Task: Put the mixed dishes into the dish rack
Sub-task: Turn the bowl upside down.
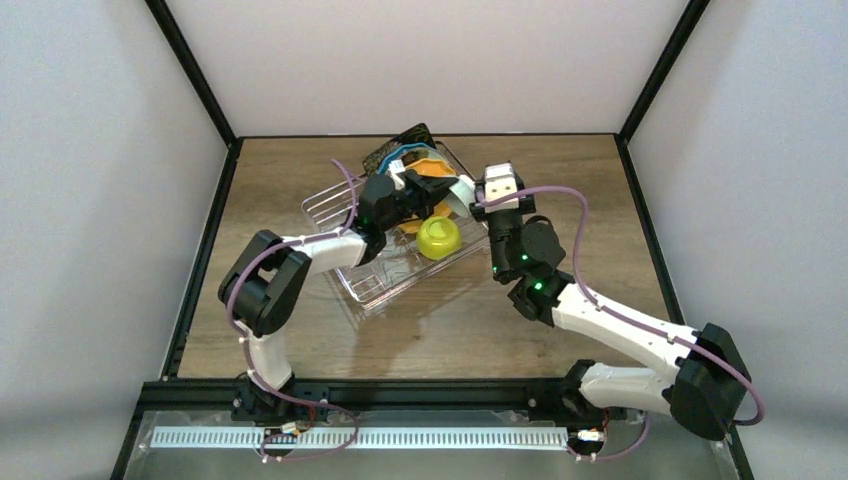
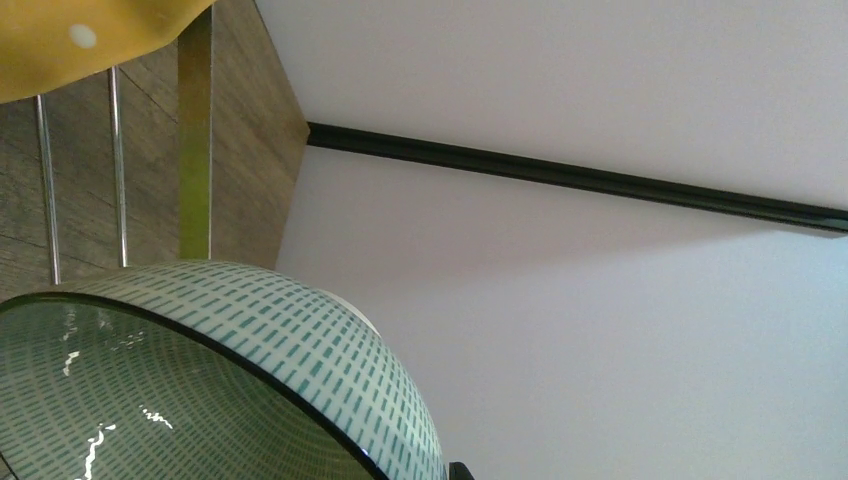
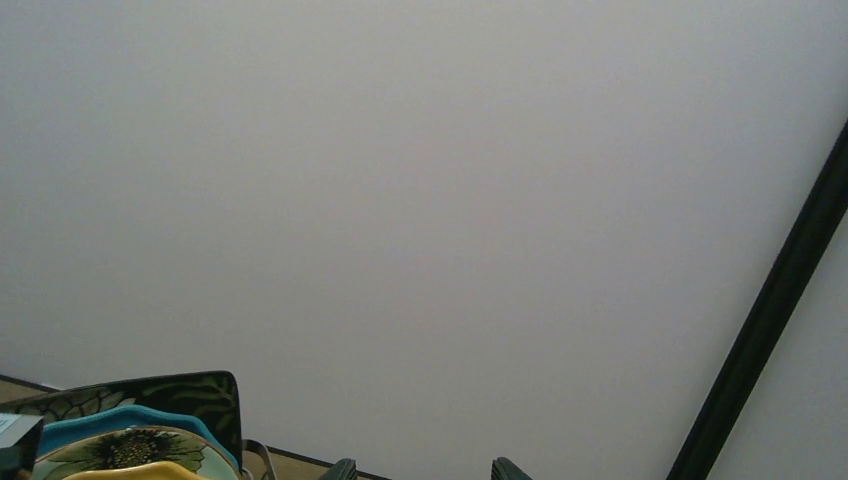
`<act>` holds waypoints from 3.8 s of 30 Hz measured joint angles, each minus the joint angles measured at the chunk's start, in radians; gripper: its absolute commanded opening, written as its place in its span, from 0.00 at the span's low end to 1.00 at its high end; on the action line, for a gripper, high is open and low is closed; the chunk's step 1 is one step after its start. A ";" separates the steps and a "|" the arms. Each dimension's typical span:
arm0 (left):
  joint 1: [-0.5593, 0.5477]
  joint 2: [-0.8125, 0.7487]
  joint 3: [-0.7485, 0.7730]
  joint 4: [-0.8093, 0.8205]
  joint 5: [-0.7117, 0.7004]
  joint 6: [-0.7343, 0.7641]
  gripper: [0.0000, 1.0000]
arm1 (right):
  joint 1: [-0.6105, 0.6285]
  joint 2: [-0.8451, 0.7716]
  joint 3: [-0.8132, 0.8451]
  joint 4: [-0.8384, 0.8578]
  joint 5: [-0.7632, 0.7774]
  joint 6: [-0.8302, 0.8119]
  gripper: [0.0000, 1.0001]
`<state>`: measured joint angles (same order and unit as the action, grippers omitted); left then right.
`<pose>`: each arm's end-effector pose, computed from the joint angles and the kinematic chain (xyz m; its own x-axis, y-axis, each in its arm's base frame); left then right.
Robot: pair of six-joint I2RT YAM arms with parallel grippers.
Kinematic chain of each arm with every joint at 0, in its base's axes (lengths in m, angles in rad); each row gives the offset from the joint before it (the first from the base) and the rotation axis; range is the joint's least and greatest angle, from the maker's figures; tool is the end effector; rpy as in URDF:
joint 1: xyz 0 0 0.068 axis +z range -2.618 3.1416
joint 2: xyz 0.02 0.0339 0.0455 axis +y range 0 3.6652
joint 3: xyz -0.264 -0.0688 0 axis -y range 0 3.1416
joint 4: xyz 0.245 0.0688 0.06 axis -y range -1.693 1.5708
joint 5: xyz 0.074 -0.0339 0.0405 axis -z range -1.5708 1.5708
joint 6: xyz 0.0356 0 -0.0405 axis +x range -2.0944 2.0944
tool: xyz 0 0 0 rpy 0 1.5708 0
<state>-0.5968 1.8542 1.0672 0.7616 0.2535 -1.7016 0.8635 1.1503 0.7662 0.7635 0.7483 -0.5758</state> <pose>0.3405 -0.2421 0.2331 -0.7423 -0.6560 0.1367 -0.1188 -0.0719 -0.9903 0.1840 0.1780 0.3554 0.2816 -0.2847 -0.9163 0.0083 0.9556 -0.2944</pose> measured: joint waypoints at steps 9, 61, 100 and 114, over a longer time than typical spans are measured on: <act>-0.022 0.045 0.000 0.018 -0.015 0.027 0.03 | -0.084 0.001 0.001 -0.063 -0.018 0.090 0.77; -0.049 0.123 -0.055 0.035 -0.039 0.110 0.03 | -0.365 0.535 0.407 -0.831 -0.196 0.814 0.01; -0.040 0.103 -0.089 0.079 -0.043 0.122 0.03 | -0.373 0.588 0.431 -0.941 -0.449 1.028 0.01; -0.038 0.078 -0.121 0.075 -0.046 0.128 0.03 | -0.378 0.572 0.398 -0.940 -0.533 1.071 0.01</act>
<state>-0.6350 1.9324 0.9466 0.8364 0.2077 -1.5734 0.4850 1.7226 1.1645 -0.1761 0.2150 0.4953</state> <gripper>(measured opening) 0.083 0.007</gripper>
